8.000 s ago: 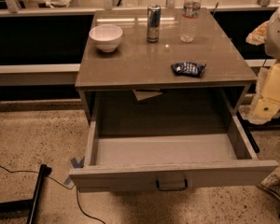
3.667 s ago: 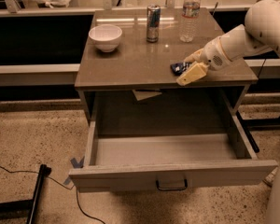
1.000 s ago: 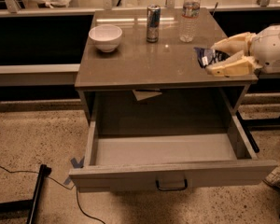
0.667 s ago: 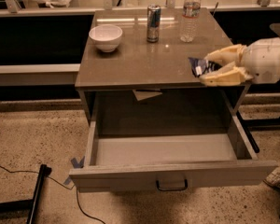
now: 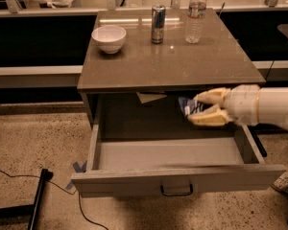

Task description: Place rxbar blueberry into top drawer

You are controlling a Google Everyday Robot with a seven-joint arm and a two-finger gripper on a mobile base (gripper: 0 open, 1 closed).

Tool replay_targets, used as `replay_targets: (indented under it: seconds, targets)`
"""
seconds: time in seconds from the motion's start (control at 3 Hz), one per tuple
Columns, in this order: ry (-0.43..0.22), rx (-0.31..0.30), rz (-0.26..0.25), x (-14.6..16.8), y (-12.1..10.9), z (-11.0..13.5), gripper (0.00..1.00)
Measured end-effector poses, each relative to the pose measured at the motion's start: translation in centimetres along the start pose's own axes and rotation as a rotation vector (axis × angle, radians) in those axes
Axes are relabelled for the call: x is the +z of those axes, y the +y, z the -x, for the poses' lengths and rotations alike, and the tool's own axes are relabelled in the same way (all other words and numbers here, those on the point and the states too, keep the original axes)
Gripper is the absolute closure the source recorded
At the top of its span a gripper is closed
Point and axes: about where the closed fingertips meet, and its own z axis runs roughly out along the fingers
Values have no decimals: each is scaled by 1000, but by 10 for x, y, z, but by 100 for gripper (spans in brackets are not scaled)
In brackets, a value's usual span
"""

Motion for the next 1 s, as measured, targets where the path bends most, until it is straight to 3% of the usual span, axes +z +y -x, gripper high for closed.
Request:
replay_targets:
  seconds: [0.33,0.67,1.0]
  targets:
    - [112,6,25,27,20,-36,100]
    - [215,-6,84,48,34,-63,100]
    - [254,47,153,80,54,-97,73]
